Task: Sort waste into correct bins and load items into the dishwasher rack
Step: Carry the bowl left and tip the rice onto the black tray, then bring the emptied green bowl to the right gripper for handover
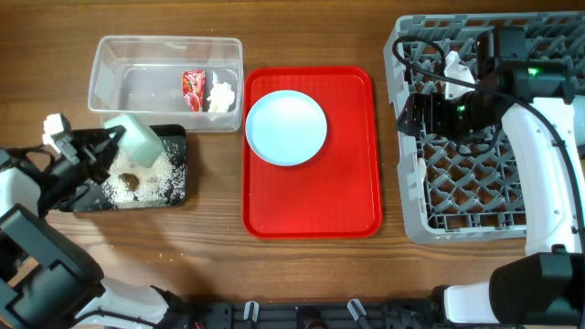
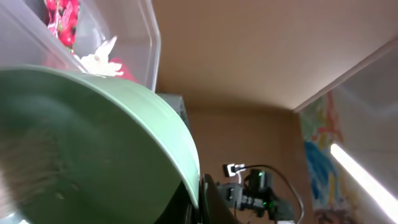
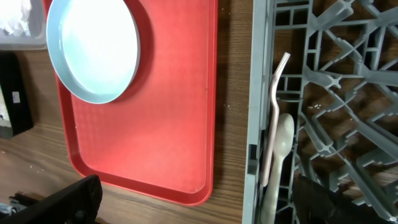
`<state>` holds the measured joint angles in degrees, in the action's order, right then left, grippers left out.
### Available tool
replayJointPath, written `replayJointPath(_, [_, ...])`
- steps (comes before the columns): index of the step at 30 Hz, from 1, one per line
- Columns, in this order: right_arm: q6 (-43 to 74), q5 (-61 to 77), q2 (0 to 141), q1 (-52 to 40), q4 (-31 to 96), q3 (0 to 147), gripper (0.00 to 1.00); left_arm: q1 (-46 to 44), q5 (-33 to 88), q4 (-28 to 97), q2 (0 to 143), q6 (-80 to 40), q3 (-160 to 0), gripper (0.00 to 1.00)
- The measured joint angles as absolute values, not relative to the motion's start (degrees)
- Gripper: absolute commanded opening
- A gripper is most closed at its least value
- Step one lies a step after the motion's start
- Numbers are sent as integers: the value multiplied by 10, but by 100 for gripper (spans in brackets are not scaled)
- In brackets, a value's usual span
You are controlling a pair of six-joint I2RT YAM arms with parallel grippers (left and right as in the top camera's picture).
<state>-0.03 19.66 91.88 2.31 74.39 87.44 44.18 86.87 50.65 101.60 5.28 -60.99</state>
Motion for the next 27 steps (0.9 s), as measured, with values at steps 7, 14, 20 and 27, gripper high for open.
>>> replayJointPath(7, [0, 194, 919, 23, 746, 874, 100, 463, 873, 506, 1016, 53, -610, 4])
replayJointPath(14, [4, 194, 919, 23, 746, 874, 100, 463, 835, 473, 1017, 40, -609, 4])
replayJointPath(20, [6, 194, 919, 23, 745, 874, 100, 384, 849, 536, 975, 77, -608, 4])
replayJointPath(27, [9, 194, 919, 23, 743, 874, 100, -8, 544, 480, 847, -22, -636, 4])
